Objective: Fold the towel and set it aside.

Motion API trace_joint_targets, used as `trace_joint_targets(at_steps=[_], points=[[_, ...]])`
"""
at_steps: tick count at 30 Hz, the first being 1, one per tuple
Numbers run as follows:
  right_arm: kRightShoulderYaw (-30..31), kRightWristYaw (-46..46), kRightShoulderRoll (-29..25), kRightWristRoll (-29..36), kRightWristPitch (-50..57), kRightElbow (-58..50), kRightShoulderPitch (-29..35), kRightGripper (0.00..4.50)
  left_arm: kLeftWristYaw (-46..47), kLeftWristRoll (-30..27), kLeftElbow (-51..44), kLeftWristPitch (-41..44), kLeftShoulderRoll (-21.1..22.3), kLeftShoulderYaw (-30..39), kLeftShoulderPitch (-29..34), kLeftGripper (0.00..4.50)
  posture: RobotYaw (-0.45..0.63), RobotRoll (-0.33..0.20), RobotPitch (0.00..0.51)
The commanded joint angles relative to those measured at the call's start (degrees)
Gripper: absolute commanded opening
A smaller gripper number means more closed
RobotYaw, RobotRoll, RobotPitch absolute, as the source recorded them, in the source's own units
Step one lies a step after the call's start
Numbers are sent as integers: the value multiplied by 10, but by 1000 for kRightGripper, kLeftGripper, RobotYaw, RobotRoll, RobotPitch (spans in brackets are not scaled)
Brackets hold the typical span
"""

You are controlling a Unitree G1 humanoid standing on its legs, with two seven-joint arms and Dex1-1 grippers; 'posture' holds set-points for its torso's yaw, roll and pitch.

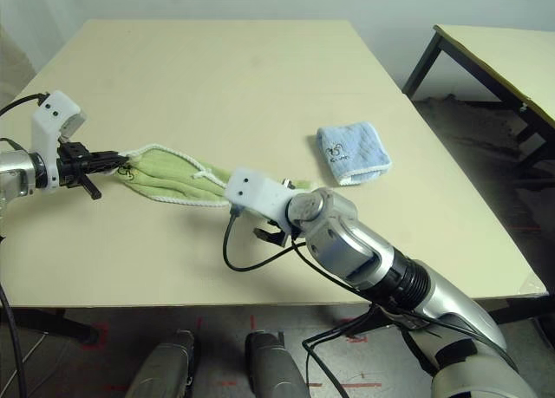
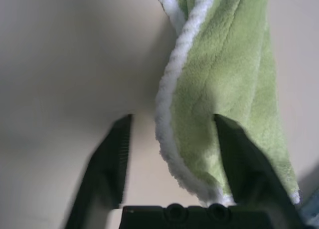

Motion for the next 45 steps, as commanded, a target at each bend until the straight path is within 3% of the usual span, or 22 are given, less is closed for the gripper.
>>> trace_joint_targets(at_steps=[1,6,11,15,19,22,30,36,45], points=[[11,-1,-2,-6,-1,4,-5,1779,1,-3,-6,1,4,2,8,0,46,0,119],[-1,1,-6,-6,-8,3,-16,13,1,-3,-2,1,4,0,7,0,38,0,118],[-29,26,-39,3,-42,16,-37,13,-37,-4,18,-18,27,-4,0,0,34,0,116],[-72,73,-97,12,-113,84,-51,13,-106,5,87,-75,77,-6,-31,0,32,0,111],[-153,195,-128,125,-127,75,-30,13,-178,2,166,-135,106,-4,-67,0,30,0,110],[-201,220,-140,160,-98,99,-40,13,-210,19,229,-188,120,-10,-93,0,29,0,109],[-260,222,-158,152,-132,236,-128,13,-242,74,399,-297,132,-27,-205,0,12,0,105],[-261,207,-167,113,-198,323,-178,13,-231,107,499,-367,130,-35,-272,0,6,0,99],[-281,134,-142,65,-333,478,-262,13,-138,142,592,-445,125,-37,-349,0,7,0,96]])
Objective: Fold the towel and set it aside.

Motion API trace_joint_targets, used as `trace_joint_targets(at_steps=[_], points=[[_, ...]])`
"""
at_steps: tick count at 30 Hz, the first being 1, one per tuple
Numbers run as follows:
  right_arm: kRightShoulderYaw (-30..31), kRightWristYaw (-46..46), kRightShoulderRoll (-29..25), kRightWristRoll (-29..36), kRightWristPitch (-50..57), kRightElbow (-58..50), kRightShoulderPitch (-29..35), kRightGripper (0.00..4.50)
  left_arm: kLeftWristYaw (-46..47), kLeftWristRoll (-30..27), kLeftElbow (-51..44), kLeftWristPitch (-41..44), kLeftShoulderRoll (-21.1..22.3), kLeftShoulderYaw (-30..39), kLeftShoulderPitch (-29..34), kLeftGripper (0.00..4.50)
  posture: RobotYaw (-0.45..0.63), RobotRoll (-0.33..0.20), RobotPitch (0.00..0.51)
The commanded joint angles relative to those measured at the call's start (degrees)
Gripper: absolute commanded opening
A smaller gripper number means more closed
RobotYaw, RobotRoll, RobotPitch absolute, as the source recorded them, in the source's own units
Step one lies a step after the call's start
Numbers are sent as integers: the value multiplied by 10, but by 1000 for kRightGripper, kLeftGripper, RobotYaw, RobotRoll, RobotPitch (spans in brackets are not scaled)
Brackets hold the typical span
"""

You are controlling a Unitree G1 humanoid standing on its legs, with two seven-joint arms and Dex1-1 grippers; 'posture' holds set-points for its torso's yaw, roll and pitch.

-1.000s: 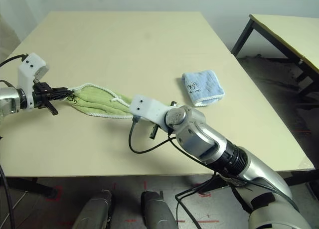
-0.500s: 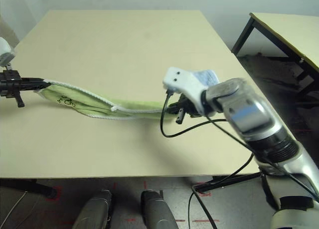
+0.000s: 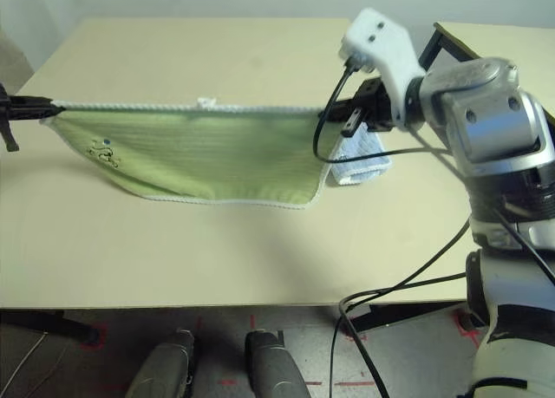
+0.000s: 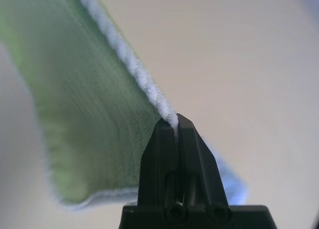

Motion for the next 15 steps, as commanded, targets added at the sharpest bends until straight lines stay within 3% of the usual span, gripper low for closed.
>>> trace_joint_targets(at_steps=[1,5,10,13,15], points=[[-29,-58,-11,-51,-28,79,-12,13,73,42,53,-21,21,2,-9,0,7,0,96],[-32,-33,-23,-36,-11,80,-26,13,106,67,63,-73,32,-9,-21,0,-8,0,95],[-32,97,-75,51,128,-16,-2,13,-34,37,41,-45,65,-5,-17,0,-13,0,95],[-32,163,-113,125,244,-89,11,13,-177,-3,-19,65,94,-14,8,0,-9,0,96],[-22,204,-143,161,298,-121,16,13,-214,-66,-97,160,127,-40,47,0,-5,0,96]])
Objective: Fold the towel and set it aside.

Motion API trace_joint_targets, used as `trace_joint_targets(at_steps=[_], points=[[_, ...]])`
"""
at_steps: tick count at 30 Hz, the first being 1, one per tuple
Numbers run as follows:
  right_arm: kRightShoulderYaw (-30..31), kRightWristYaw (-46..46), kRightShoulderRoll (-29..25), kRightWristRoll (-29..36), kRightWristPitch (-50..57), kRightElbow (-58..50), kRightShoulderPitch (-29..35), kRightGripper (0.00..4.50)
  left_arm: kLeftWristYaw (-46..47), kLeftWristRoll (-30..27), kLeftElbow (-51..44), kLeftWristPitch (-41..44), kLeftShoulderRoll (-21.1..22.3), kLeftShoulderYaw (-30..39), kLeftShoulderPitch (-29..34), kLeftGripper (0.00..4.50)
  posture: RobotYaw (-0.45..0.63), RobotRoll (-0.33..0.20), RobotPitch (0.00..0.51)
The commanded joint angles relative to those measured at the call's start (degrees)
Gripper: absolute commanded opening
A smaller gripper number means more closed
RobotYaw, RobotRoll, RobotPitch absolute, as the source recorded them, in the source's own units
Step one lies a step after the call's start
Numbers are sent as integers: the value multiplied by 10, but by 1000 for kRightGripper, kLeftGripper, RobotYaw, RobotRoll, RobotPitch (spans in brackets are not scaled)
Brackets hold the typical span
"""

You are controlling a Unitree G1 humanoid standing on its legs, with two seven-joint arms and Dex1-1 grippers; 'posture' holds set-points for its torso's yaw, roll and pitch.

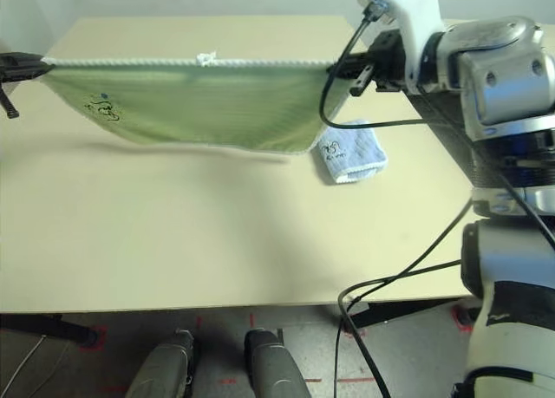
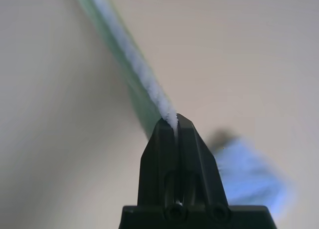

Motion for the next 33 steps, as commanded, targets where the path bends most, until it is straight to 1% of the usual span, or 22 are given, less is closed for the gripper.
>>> trace_joint_targets(at_steps=[1,3,4,5,6,8,11,12,14,16,17,18,19,21,23,25,28,30,33], points=[[7,65,-72,38,96,-33,10,13,-57,-106,-124,184,95,-51,78,0,-5,0,96],[32,109,-99,46,107,-35,2,13,-57,-218,-234,301,167,-92,132,0,2,0,98],[39,122,-102,47,111,-29,-7,13,-57,-260,-266,338,189,-102,142,0,2,0,98],[44,127,-97,46,113,-16,-21,13,-57,-292,-282,367,200,-106,141,0,11,0,100],[42,116,-79,39,109,10,-40,13,-57,-308,-285,385,203,-111,132,0,11,0,100],[38,86,-43,21,96,64,-71,13,-57,-310,-275,392,200,-123,115,0,11,0,100],[47,-1,14,-67,-38,177,-86,13,-57,-183,-192,288,154,-155,85,0,20,0,105],[43,-35,35,-89,-84,215,-90,13,-50,-144,-158,249,132,-158,71,0,20,0,105],[30,-94,73,-120,-158,287,-108,13,-13,-92,-88,181,86,-154,38,0,16,0,108],[23,-153,103,-154,-247,360,-130,13,81,-22,-8,86,43,-154,-4,0,12,0,111],[23,-186,114,-171,-296,394,-143,13,157,27,32,28,29,-166,-26,0,11,0,111],[24,-213,123,-186,-341,425,-155,13,218,63,68,-16,17,-174,-48,0,11,0,111],[21,-244,134,-197,-384,455,-169,13,268,81,99,-39,4,-170,-73,0,11,0,111],[12,-304,149,-211,-450,509,-200,13,366,106,148,-73,-18,-159,-119,0,11,0,112],[22,-344,150,-239,-511,538,-216,13,434,134,174,-105,-27,-159,-146,0,14,0,113],[22,-348,150,-248,-541,546,-216,13,446,143,185,-131,-31,-155,-151,0,7,0,116],[10,-318,150,-239,-541,525,-190,13,411,135,190,-155,-36,-140,-132,0,-5,0,121],[9,-298,144,-234,-543,465,-131,13,391,129,183,-172,-35,-132,-92,0,-23,0,124],[-9,-267,139,-204,-481,287,17,13,341,118,146,-210,-33,-120,25,0,-25,0,130]])
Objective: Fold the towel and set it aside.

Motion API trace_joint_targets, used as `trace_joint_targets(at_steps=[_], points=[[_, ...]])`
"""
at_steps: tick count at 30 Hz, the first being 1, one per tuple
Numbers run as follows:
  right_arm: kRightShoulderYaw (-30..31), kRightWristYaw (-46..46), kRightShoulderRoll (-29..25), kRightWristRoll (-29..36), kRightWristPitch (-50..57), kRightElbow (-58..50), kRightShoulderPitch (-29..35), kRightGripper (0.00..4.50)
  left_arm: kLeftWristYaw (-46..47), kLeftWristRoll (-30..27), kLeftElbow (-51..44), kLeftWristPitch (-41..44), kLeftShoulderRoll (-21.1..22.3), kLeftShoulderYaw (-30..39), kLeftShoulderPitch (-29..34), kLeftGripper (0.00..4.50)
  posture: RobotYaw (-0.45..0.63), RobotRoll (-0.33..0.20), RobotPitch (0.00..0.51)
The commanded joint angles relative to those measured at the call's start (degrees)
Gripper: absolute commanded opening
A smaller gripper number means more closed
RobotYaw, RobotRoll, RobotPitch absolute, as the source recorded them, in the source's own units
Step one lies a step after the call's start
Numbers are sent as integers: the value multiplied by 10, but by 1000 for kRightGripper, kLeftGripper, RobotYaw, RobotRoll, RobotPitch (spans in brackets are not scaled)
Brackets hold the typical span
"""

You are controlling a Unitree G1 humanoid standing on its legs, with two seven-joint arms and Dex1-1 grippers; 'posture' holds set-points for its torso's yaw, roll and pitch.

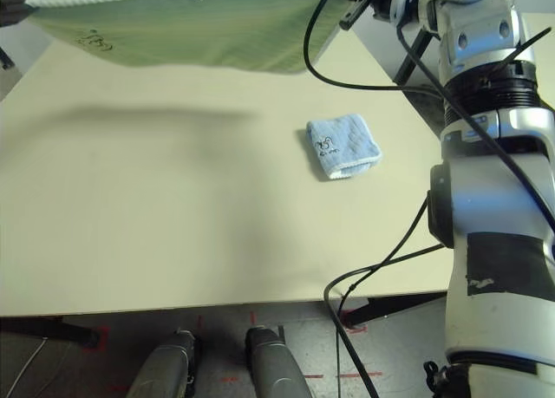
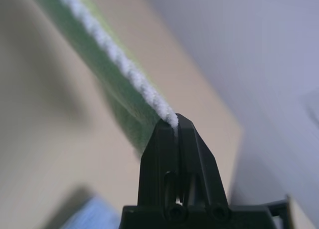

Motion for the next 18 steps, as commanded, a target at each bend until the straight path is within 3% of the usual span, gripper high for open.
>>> trace_joint_targets(at_steps=[1,5,8,12,18], points=[[-35,15,-49,10,99,-152,155,13,-48,6,11,-8,41,22,132,0,-27,0,132],[-37,58,-82,31,185,-392,351,13,-92,-39,-93,4,57,65,298,0,-10,0,140],[-34,97,-112,54,242,-508,442,13,-130,-85,-207,47,76,102,420,0,1,0,143],[-25,132,-144,69,291,-570,480,13,-160,-129,-342,109,98,144,535,0,15,0,143],[-2,191,-197,55,302,-570,488,13,-199,-157,-432,170,107,170,567,0,18,0,143]])
